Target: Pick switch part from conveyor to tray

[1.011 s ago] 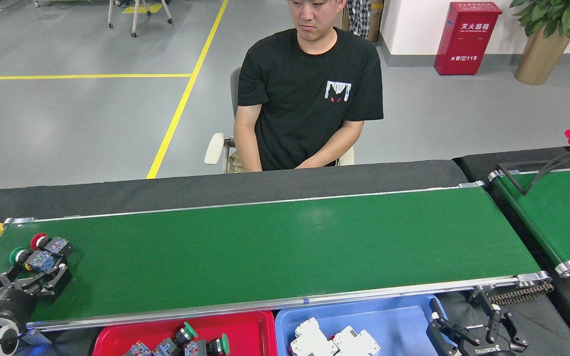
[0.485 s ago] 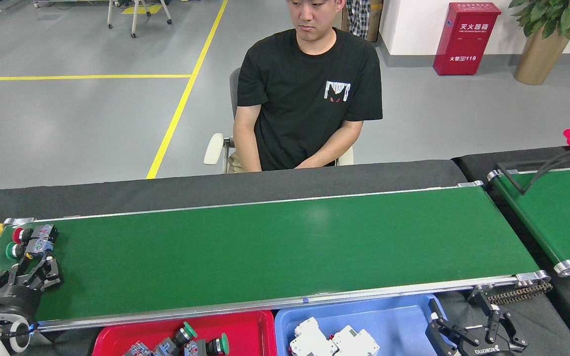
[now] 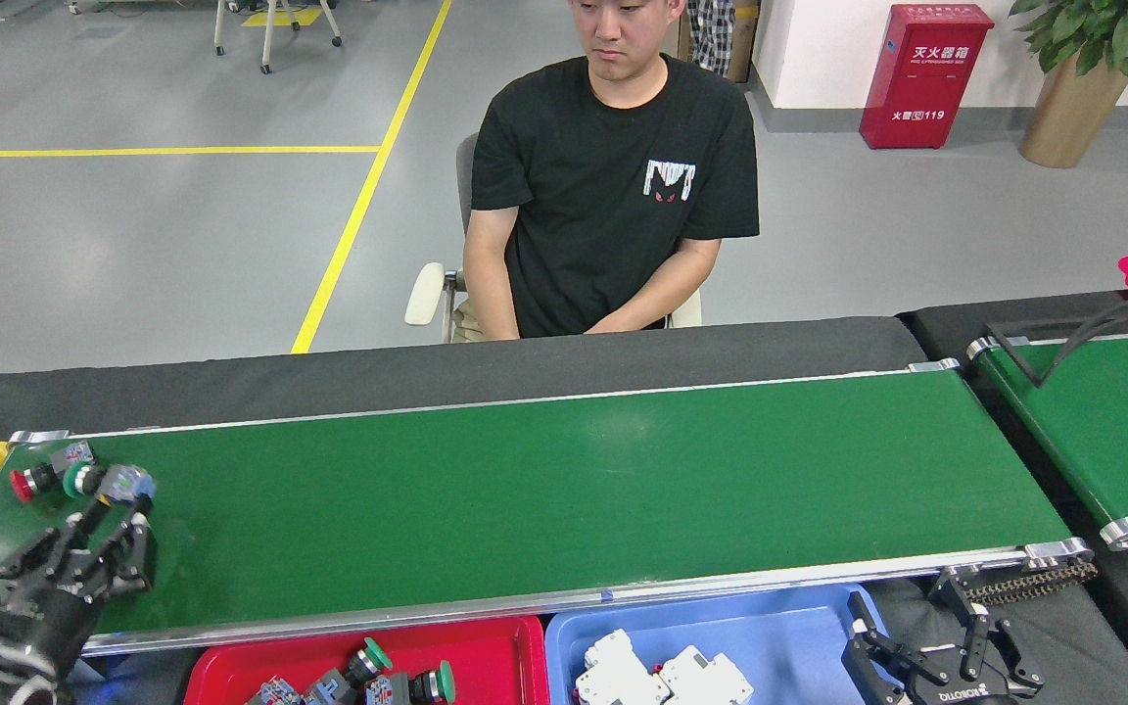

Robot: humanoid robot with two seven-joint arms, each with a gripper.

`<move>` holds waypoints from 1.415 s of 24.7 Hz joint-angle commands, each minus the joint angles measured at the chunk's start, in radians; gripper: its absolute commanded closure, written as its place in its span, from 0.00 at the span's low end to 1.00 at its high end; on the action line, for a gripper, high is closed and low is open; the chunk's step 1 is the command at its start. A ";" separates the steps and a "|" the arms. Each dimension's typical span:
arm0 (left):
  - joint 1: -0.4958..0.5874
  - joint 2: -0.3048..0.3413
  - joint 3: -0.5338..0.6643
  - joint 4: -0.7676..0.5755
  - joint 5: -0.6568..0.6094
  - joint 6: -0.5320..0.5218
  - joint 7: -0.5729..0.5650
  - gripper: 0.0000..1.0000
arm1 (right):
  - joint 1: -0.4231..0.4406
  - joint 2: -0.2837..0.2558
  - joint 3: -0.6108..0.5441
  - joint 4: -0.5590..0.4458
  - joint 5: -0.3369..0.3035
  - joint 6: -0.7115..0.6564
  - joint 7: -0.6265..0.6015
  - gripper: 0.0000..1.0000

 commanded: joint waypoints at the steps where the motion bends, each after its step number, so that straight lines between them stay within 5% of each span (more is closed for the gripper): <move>1: 0.095 -0.001 0.004 -0.141 0.028 -0.106 0.004 0.78 | -0.004 -0.004 -0.003 -0.014 0.000 0.000 -0.006 0.00; 3: 0.234 -0.036 -0.002 -0.292 0.036 -0.106 0.004 0.66 | -0.006 -0.001 -0.005 -0.014 -0.001 0.000 -0.006 0.00; 6: 0.286 -0.105 -0.014 -0.350 0.034 -0.106 0.000 0.04 | -0.007 -0.001 -0.006 -0.014 -0.003 0.001 -0.006 0.00; 7: 0.282 -0.141 -0.028 -0.354 0.034 -0.106 0.000 0.00 | -0.007 -0.001 -0.006 -0.014 -0.003 0.000 -0.006 0.00; 14: 0.288 -0.181 -0.031 -0.356 0.030 -0.106 0.001 0.00 | -0.009 0.000 -0.025 -0.021 -0.003 0.006 -0.011 0.00; 19: 0.283 -0.240 0.138 -0.359 0.033 -0.106 0.004 0.00 | -0.012 0.000 -0.066 -0.035 -0.003 0.007 -0.011 0.00; 27: 0.282 -0.253 0.351 -0.268 0.026 0.160 0.006 0.00 | -0.010 0.000 -0.075 -0.040 -0.004 0.007 -0.012 0.00; 35: 0.276 -0.236 0.357 -0.272 0.026 0.175 0.004 0.00 | -0.012 -0.001 -0.075 -0.040 -0.003 0.004 -0.017 0.00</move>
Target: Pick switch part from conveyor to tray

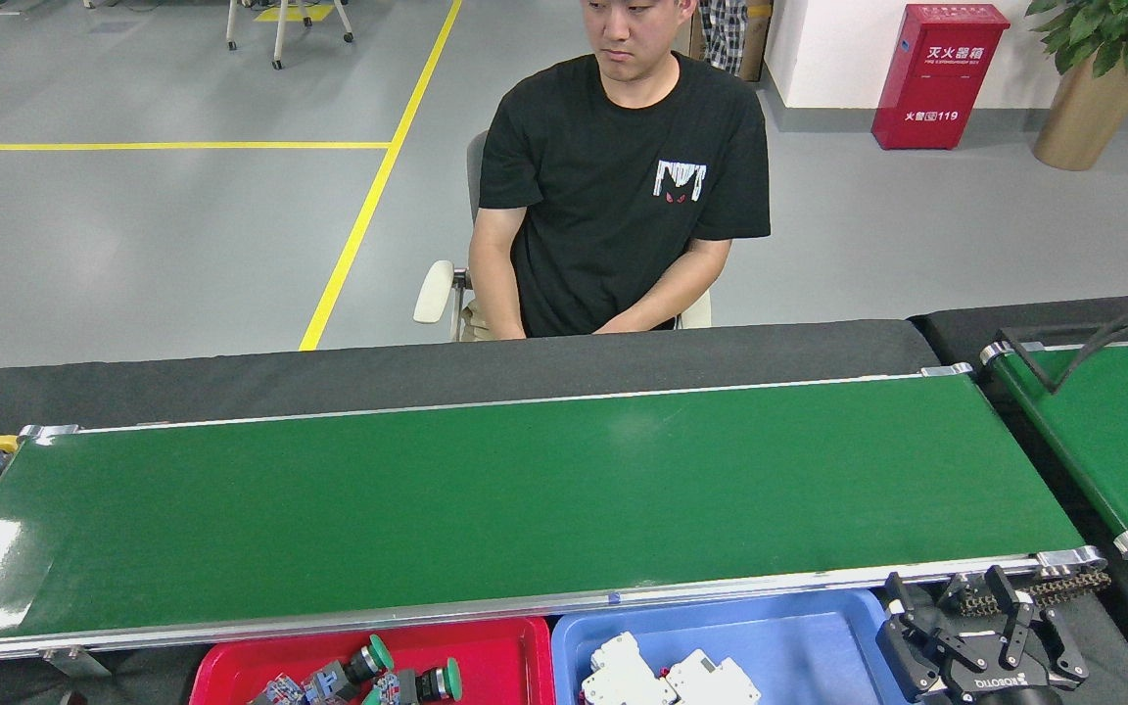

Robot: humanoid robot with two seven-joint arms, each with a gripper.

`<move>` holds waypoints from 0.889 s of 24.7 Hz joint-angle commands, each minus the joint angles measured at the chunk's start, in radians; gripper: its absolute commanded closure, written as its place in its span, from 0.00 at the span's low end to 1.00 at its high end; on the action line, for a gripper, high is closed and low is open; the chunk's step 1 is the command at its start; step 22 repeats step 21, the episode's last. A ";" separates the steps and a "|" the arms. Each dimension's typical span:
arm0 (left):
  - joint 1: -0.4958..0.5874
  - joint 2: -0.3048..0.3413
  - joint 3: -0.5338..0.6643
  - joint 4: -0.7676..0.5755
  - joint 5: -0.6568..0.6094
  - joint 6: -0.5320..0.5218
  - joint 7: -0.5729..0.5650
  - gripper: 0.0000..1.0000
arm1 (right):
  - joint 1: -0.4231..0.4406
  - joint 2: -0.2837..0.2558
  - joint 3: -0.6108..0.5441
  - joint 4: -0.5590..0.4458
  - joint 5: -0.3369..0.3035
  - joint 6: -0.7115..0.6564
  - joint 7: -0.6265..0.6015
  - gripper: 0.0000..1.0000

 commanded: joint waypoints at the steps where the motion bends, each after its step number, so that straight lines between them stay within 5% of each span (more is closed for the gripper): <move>1: -0.003 0.015 0.007 -0.011 0.003 0.003 0.007 0.00 | -0.012 -0.001 -0.007 -0.017 -0.001 -0.006 -0.006 0.00; 22: -0.061 0.042 -0.019 -0.010 0.001 0.002 0.007 0.00 | 0.022 0.001 -0.058 -0.021 -0.001 -0.006 -0.007 0.00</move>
